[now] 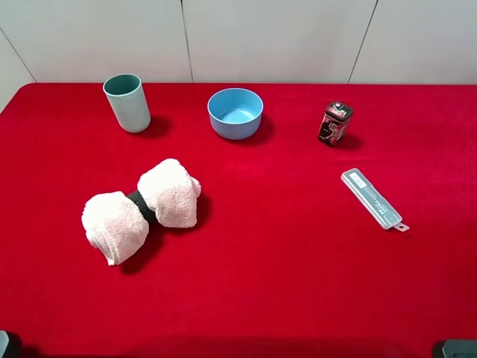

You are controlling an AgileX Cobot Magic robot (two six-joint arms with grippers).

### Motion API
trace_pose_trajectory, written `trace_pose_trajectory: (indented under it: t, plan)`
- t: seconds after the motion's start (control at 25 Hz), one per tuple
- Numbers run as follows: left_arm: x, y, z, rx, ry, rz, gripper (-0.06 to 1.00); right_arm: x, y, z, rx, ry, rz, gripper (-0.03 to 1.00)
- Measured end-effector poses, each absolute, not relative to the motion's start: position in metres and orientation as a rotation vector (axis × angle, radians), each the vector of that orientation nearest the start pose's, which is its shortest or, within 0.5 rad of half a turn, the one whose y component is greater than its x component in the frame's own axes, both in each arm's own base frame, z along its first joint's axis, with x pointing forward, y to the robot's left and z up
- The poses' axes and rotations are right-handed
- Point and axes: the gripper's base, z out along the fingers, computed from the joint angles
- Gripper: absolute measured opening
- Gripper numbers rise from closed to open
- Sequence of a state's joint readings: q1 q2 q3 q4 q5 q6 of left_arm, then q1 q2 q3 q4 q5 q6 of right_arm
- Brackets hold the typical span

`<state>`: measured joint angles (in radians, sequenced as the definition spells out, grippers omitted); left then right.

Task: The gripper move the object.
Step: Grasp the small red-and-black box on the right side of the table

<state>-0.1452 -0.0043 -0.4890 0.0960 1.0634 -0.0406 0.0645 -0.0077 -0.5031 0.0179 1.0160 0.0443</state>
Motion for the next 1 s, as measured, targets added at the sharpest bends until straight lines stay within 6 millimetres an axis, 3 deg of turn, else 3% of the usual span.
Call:
trace_pose_trajectory:
  t: [0.68, 1.0]
  plan:
    - [-0.003, 0.008, 0.274, 0.103, 2.047, 0.0, 0.97, -0.003, 0.002, 0.286, -0.02, 1.977, 0.097, 0.69]
    - [-0.003, 0.008, 0.274, 0.103, 2.047, 0.0, 0.97, 0.032, 0.004, 0.31, -0.037, 2.018, 0.087, 0.69]
